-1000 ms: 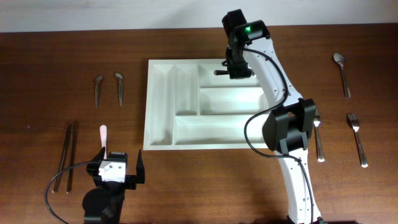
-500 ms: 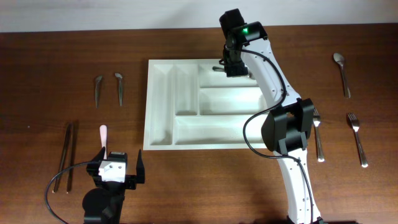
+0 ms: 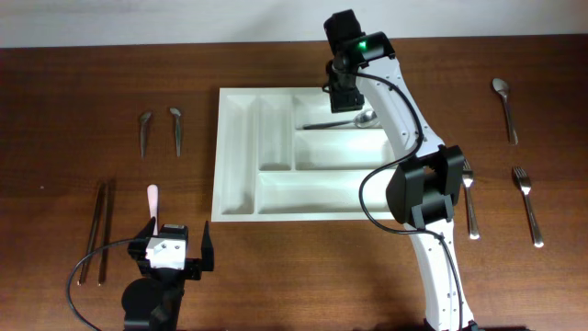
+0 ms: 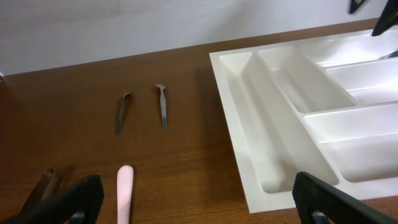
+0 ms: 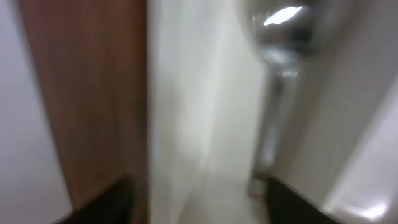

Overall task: Pack container
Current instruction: 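Lower the spoon into the top compartment and open the right gripper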

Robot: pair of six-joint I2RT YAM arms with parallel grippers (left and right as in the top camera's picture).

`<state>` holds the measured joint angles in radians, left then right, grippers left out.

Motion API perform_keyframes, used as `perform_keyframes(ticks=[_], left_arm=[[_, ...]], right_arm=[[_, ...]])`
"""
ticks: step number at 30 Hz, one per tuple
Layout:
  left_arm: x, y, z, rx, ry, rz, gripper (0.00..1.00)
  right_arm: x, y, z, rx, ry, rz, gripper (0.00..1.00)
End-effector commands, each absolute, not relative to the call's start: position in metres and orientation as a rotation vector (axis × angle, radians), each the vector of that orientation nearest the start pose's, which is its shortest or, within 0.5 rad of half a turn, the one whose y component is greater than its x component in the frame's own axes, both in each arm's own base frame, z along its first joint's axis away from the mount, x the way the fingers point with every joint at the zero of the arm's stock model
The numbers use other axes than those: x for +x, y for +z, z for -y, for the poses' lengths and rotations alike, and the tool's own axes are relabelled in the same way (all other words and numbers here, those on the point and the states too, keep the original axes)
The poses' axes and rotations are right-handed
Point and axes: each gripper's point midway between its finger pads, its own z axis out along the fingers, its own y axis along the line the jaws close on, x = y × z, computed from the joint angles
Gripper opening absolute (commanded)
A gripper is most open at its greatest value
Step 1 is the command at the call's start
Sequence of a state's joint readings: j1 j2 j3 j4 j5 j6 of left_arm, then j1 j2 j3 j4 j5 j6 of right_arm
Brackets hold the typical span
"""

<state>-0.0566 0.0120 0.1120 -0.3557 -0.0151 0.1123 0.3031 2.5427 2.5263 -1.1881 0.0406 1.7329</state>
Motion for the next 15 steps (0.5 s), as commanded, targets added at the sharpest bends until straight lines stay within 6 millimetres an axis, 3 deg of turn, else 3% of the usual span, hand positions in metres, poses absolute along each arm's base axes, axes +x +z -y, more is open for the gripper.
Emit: perform_keyframes(ticks=[1,6,9,12,15], left_arm=[[0.231,0.138,0.008,0.143,0.069,-1.82,0.99],[0.231,0.138,0.008,0.143,0.069,-1.82,0.99],[0.231,0.138,0.008,0.143,0.069,-1.82,0.99],[0.231,0.138,0.008,0.143,0.069,-1.82,0.99],[0.231,0.138,0.008,0.143,0.069,-1.82,0.99]], right_arm=[[0.564,0.113,-0.161,1.651,0.49,-2.268,0.79],[0.589,0.158,-0.13,1.307,0.493,-2.295,0.9],[0.603,0.198,-0.097,0.813,0.398,-2.367,1.0],[0.602,0.235,-0.059,0.275,0.215,-2.392,0.99],[0.595,0.258,-0.012,-0.003,0.034,-2.37,0.99]])
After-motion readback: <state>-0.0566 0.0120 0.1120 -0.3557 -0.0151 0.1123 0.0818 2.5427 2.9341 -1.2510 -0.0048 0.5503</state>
